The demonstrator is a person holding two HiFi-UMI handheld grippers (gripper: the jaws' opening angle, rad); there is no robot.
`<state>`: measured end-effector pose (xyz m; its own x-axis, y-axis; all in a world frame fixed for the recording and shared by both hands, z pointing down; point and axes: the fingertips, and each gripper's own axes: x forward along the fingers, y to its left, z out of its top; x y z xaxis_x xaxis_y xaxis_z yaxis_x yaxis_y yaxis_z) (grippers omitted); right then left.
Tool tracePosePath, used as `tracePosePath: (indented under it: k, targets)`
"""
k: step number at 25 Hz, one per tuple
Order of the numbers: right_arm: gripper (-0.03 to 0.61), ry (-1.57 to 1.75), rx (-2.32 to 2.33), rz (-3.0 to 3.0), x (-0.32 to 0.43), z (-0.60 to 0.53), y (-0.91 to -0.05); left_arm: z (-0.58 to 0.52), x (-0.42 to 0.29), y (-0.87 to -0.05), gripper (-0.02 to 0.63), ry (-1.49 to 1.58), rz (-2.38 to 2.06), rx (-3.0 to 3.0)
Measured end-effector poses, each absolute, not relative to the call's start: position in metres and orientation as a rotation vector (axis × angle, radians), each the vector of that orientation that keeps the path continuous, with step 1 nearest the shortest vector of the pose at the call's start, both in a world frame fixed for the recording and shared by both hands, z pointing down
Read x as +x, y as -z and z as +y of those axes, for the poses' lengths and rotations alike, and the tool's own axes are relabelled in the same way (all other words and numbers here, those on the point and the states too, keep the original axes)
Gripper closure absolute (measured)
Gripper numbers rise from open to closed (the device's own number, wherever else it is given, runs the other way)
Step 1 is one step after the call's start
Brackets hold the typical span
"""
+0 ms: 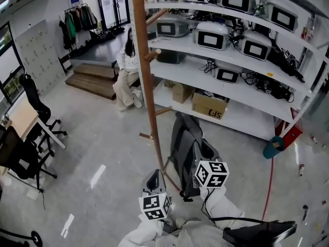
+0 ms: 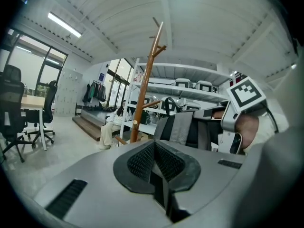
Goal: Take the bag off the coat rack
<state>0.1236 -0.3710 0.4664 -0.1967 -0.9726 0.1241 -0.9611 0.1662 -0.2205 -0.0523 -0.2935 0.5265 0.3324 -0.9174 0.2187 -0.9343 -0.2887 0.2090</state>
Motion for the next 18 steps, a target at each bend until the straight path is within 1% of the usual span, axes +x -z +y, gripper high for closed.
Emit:
tracePosePath:
  k: [18]
  targets:
    - [0.506,0.518,-1.777,2.506,0.097,-0.319,-0.518,-0.241,-0.046,-0.549,0.626,-0.180,-1.745,2.199]
